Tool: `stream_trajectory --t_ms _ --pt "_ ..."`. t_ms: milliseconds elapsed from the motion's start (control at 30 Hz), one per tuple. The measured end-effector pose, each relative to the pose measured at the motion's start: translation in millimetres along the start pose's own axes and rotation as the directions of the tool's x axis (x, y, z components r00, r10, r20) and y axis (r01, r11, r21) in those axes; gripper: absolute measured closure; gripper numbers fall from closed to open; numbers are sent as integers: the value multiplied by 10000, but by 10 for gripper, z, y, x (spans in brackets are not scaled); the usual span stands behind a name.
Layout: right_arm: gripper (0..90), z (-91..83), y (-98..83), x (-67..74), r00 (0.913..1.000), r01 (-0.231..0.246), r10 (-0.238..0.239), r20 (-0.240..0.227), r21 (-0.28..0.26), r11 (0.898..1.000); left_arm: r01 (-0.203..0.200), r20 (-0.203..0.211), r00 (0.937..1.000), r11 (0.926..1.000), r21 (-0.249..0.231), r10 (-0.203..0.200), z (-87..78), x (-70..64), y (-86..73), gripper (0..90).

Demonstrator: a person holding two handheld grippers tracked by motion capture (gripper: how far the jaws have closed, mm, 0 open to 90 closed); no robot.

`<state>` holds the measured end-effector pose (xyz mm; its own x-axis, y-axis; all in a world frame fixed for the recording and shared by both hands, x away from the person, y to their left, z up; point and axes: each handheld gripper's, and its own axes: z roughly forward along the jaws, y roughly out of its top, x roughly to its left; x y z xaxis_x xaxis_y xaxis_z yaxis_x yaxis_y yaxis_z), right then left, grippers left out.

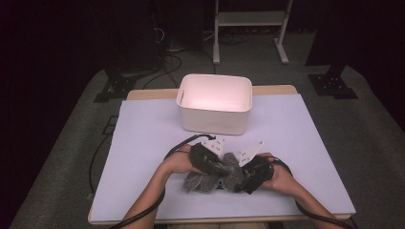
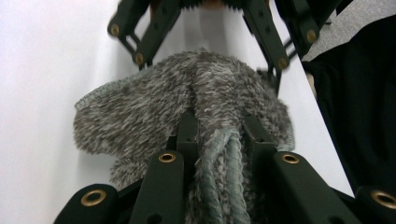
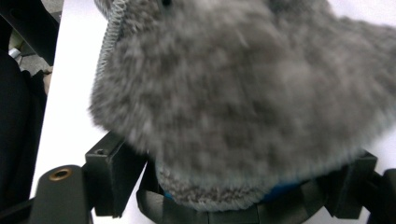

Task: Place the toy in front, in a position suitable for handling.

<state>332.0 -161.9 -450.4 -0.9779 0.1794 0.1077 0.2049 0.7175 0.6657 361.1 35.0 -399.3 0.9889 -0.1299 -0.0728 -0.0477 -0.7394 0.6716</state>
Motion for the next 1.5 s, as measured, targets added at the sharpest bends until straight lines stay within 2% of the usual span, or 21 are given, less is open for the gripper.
stream_trajectory --t_ms 100,167,200,300,400,500,667,767,867,967,1067,1233,1267,1333,1500 --pt "191 11 -12 5 10000 -49 49 35 -84 10000 -87 185 9998 10000 43 86 101 12 74 735" --pt "220 10 -26 4 9999 -54 57 142 -174 9998 -260 290 9993 9993 273 253 177 5 83 738" --pt "223 6 -33 2 9999 -58 61 146 -201 9998 -254 256 9994 9994 231 248 183 -1 75 738" --pt "224 6 -48 2 9998 -50 56 181 -323 9995 -207 140 9997 9996 202 204 136 -15 26 738" --pt "225 13 -42 4 9998 14 -8 218 -287 9996 -206 -99 9997 9988 453 210 45 -66 -22 738" --pt "226 11 -48 4 9998 27 -21 198 -293 9996 -68 -426 9990 9968 798 102 -69 -104 -123 738" --pt "226 13 -41 3 9998 48 -43 202 -230 9997 314 -836 9963 9896 1405 -198 -221 -179 -369 738" --pt "226 13 -42 5 9998 9 -4 203 -249 9997 565 -1051 9936 9859 1575 -401 -305 -231 -514 738" --pt "226 11 -47 1 9998 0 5 186 -267 9996 857 -1349 9890 9785 1877 -607 -392 -261 -643 738" --pt "226 10 -48 1 9998 -11 16 186 -261 9997 1176 -1673 9822 9742 1925 -855 -507 -286 -764 738" --pt "226 9 -52 -2 9999 -30 35 168 -285 9996 1582 -2012 9715 9749 1568 -1253 -681 -305 -898 737" --pt "225 10 -54 -9 9999 -90 93 109 -289 9995 2147 -2597 9498 9673 1349 -1746 -950 -382 -1124 737" --pt "224 11 -55 -10 9999 -105 108 99 -290 9995 2177 -2678 9471 9670 1320 -1767 -1009 -398 -1164 737" --pt "223 13 -55 -16 9999 -90 92 83 -268 9996 2333 -2922 9374 9646 1228 -1895 -1115 -444 -1234 737" --pt "221 16 -45 -6 9998 -149 152 141 -219 9996 2777 -3233 9161 9570 844 -2373 -1254 -560 -1428 727"
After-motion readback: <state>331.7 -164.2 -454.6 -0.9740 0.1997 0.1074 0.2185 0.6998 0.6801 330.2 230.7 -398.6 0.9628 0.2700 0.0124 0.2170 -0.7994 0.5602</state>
